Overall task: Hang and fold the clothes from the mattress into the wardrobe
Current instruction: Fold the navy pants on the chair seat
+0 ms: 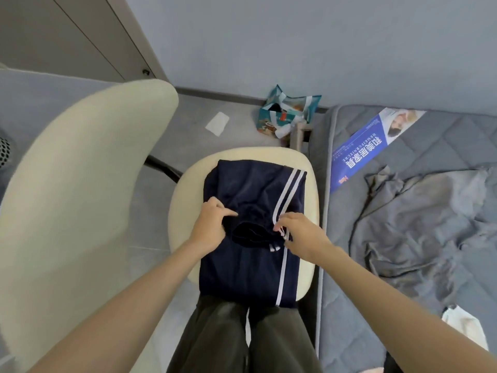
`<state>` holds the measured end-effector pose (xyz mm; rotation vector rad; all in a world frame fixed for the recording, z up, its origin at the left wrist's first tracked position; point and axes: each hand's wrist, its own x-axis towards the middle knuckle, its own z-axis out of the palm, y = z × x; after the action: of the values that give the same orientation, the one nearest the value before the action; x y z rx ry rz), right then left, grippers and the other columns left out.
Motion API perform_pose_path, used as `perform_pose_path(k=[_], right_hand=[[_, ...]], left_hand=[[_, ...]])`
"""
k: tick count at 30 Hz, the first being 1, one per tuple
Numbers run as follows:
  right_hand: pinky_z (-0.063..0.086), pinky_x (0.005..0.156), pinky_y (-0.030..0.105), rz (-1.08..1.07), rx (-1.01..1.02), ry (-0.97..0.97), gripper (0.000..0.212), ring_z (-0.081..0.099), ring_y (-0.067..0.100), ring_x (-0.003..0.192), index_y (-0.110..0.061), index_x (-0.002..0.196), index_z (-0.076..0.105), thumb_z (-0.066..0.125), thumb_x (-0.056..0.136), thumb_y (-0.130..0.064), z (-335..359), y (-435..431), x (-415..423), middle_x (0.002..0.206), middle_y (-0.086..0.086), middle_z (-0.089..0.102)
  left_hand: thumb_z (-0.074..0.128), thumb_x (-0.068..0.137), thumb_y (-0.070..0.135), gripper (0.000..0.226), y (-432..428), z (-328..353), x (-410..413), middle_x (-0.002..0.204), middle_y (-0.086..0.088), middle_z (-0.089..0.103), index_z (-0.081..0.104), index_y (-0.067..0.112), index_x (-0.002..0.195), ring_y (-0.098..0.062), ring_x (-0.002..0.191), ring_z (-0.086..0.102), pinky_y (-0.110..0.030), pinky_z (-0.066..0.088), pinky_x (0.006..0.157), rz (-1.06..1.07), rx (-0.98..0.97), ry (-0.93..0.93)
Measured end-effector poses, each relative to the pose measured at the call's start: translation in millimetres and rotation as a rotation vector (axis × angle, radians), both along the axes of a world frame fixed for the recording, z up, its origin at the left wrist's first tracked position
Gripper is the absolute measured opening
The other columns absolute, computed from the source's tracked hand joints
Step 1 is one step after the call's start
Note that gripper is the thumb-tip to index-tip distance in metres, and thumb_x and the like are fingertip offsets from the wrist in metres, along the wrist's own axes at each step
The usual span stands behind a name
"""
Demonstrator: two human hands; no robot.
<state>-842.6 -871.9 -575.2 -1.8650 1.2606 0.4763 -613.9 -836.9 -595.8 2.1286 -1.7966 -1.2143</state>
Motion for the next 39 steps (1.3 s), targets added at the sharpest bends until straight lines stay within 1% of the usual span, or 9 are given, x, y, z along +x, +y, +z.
perform_pose_path(k=[6, 9, 13, 17, 21, 26, 29, 32, 39], right_hand=[[0.043, 0.09, 0.027, -0.191, -0.297, -0.063, 0.029, 0.044, 0.019, 0.119, -0.018, 0.117, 0.06, 0.055, 0.09, -0.008, -25.7, 0.1, 2.6, 0.128, -0.002, 0.051], [0.038, 0.097, 0.034, -0.201, -0.524, -0.089, 0.034, 0.045, 0.023, 0.12, -0.017, 0.119, 0.059, 0.065, 0.087, -0.028, -34.5, -25.0, 19.0, 0.13, 0.001, 0.052], [0.033, 0.1, 0.034, -0.006, -0.376, 0.019, 0.043, 0.045, 0.021, 0.119, -0.023, 0.126, 0.052, 0.061, 0.088, -0.04, -52.5, -55.8, 36.0, 0.128, -0.001, 0.052], [0.038, 0.072, 0.029, 0.006, -0.364, 0.224, 0.022, 0.05, 0.022, 0.104, -0.014, 0.111, 0.056, 0.057, 0.091, -0.022, -71.9, -57.1, 26.0, 0.115, 0.004, 0.052], [0.037, 0.063, 0.032, -0.125, -0.463, 0.187, 0.039, 0.052, 0.024, 0.1, -0.013, 0.124, 0.042, 0.058, 0.091, -0.026, -70.8, -77.5, 31.2, 0.117, 0.006, 0.05], [0.025, 0.11, 0.044, -0.022, -0.307, 0.323, 0.069, 0.031, 0.032, 0.127, -0.009, 0.129, 0.043, 0.075, 0.075, -0.037, -88.5, -101.0, 19.9, 0.138, 0.013, 0.033], [0.035, 0.091, 0.034, 0.091, -0.406, 0.269, 0.035, 0.044, 0.027, 0.106, -0.011, 0.102, 0.057, 0.071, 0.079, -0.032, -84.6, -93.0, 14.9, 0.117, 0.008, 0.05], [0.032, 0.07, 0.031, 0.152, -0.416, 0.254, 0.014, 0.053, 0.025, 0.089, -0.015, 0.091, 0.054, 0.061, 0.085, -0.025, -60.2, -96.5, 11.5, 0.097, 0.003, 0.06], [0.032, 0.072, 0.037, 0.051, -0.702, 0.235, 0.026, 0.051, 0.032, 0.099, -0.009, 0.105, 0.051, 0.06, 0.081, -0.007, 12.2, -164.7, 13.0, 0.107, 0.01, 0.056]], left_hand=[[0.053, 0.091, 0.001, 0.038, 1.5, -31.8, -11.3, 0.121, -0.001, 0.043, 0.056, 0.014, 0.126, -0.019, 0.118, 0.042, -0.026, 0.04, 0.099, 0.24, -0.121, -0.01], [0.06, 0.09, 0.012, 0.051, -25.4, -46.6, -12.2, 0.147, -0.007, 0.034, 0.046, 0.015, 0.139, -0.026, 0.136, 0.029, -0.039, 0.029, 0.113, 0.066, -0.279, -0.082], [0.051, 0.097, 0.022, 0.07, -69.5, -64.6, -14.3, 0.16, 0.0, 0.002, 0.008, 0.029, 0.152, -0.025, 0.147, -0.002, -0.055, 0.005, 0.117, -0.288, -0.127, -0.253], [0.052, 0.095, 0.014, 0.085, -88.9, -84.2, -3.5, 0.16, -0.001, -0.008, -0.009, 0.029, 0.151, -0.021, 0.147, -0.005, -0.06, -0.003, 0.113, -0.433, 0.061, -0.503], [0.059, 0.091, 0.016, 0.086, -102.0, -86.9, 2.6, 0.159, 0.0, 0.004, -0.002, 0.021, 0.152, -0.02, 0.145, 0.01, -0.059, 0.003, 0.114, -0.358, 0.05, -0.5], [0.068, 0.083, 0.014, 0.066, -113.6, -84.5, 4.9, 0.129, -0.004, 0.048, 0.032, 0.014, 0.139, -0.026, 0.118, 0.045, -0.043, 0.016, 0.112, -0.376, -0.036, -0.495], [0.058, 0.082, 0.002, 0.032, -106.3, -74.9, 2.6, 0.1, -0.004, 0.063, 0.045, 0.014, 0.108, -0.025, 0.094, 0.057, -0.027, 0.027, 0.081, -0.458, -0.036, -0.565], [0.051, 0.076, -0.003, 0.024, -110.2, -53.1, 6.8, 0.092, 0.0, 0.063, 0.046, 0.02, 0.08, -0.023, 0.084, 0.058, -0.025, 0.022, 0.073, -0.522, -0.059, -0.584], [0.052, 0.078, -0.004, 0.02, -181.2, 15.3, 5.7, 0.089, -0.006, 0.059, 0.053, 0.014, 0.088, -0.03, 0.083, 0.056, -0.031, 0.022, 0.068, -0.349, -0.328, -0.606]])
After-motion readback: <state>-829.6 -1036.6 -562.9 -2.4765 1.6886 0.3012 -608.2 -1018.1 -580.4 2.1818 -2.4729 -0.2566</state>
